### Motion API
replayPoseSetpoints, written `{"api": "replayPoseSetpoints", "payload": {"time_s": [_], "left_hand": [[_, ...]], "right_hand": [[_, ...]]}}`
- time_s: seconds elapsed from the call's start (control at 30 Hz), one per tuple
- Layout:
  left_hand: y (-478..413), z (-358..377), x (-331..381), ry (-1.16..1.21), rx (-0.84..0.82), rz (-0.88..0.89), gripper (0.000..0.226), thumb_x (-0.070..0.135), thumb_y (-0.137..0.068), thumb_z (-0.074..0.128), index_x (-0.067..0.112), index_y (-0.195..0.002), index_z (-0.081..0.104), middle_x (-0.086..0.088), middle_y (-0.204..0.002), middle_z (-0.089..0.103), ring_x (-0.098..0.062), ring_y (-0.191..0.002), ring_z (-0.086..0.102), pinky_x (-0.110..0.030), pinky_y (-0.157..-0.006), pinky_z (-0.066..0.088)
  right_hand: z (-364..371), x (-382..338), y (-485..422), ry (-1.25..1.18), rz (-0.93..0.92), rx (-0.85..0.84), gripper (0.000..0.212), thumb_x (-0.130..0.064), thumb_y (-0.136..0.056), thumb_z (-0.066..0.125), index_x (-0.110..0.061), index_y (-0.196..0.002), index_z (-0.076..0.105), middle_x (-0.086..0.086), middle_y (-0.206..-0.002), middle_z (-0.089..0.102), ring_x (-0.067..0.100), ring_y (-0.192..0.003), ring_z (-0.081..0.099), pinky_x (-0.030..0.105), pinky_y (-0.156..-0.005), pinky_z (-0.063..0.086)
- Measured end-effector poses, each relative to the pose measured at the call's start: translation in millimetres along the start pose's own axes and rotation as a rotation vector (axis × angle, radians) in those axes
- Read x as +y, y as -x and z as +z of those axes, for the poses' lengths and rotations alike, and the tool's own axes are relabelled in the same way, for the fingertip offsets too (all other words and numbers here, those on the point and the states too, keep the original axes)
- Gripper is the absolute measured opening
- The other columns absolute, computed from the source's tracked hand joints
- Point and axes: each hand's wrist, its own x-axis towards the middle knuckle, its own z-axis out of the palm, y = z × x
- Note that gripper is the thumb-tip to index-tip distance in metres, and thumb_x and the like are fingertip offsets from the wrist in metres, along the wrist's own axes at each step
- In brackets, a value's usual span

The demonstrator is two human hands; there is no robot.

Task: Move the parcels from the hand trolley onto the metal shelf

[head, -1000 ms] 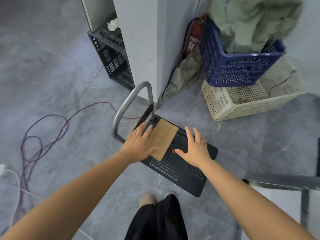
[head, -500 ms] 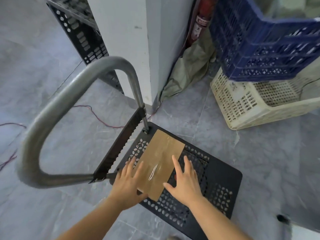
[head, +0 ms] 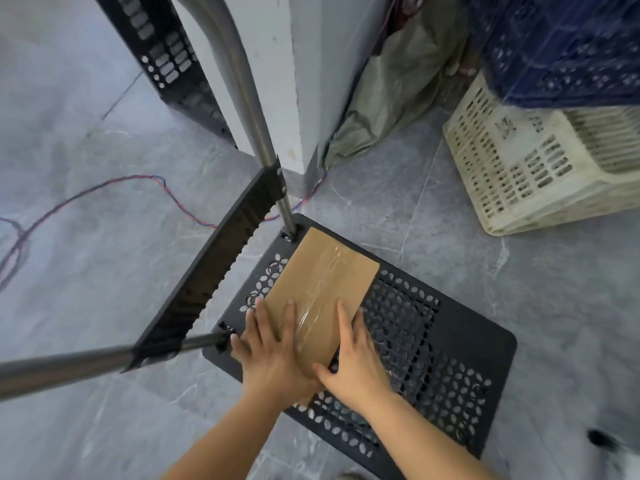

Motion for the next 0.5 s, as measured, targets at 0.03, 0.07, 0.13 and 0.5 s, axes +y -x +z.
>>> {"api": "replayPoseSetpoints", "payload": {"time_s": [0.03,0.07,0.13,0.5], "left_hand": [[0,0,2,0.006,0.009,-0.012,0.12,0.076,-0.063,0.052,0.032,-0.143,-0.027,-0.017,-0.147,-0.037,-0.038,-0.14,-0.024,-0.06,-0.112,-0.002],[0,-1,4,0.025,0.012,-0.024,0.119,0.075,-0.064,0.051,0.032,-0.143,-0.028,-0.017,-0.147,-0.036,-0.039,-0.141,-0.023,-0.06,-0.112,-0.001],[-2,1,3,0.023,0.074,-0.021,0.12,0.076,-0.06,0.051,0.03,-0.147,-0.018,-0.021,-0.151,-0.021,-0.041,-0.142,-0.008,-0.062,-0.111,0.011],[17,-42,10,0.113,0.096,-0.042,0.126,0.089,-0.038,0.023,0.034,-0.146,-0.012,-0.013,-0.154,-0.005,-0.035,-0.143,0.005,-0.052,-0.113,0.017]], "right_hand": [[1,-1,0,-0.013,-0.003,0.002,0.106,-0.042,-0.085,0.06,-0.029,-0.142,-0.029,0.02,-0.154,-0.019,0.032,-0.146,-0.002,0.04,-0.118,0.01],[1,-1,-1,-0.025,-0.006,0.004,0.106,-0.042,-0.085,0.06,-0.029,-0.142,-0.029,0.021,-0.154,-0.02,0.032,-0.146,-0.001,0.039,-0.118,0.009],[1,1,-1,-0.035,-0.016,0.006,0.105,-0.042,-0.085,0.06,-0.03,-0.142,-0.028,0.02,-0.154,-0.019,0.032,-0.146,0.0,0.039,-0.118,0.01],[-39,-1,18,0.008,-0.08,0.05,0.085,-0.052,-0.092,0.041,-0.037,-0.141,-0.027,0.012,-0.157,-0.016,0.027,-0.147,0.0,0.041,-0.116,0.016]]}}
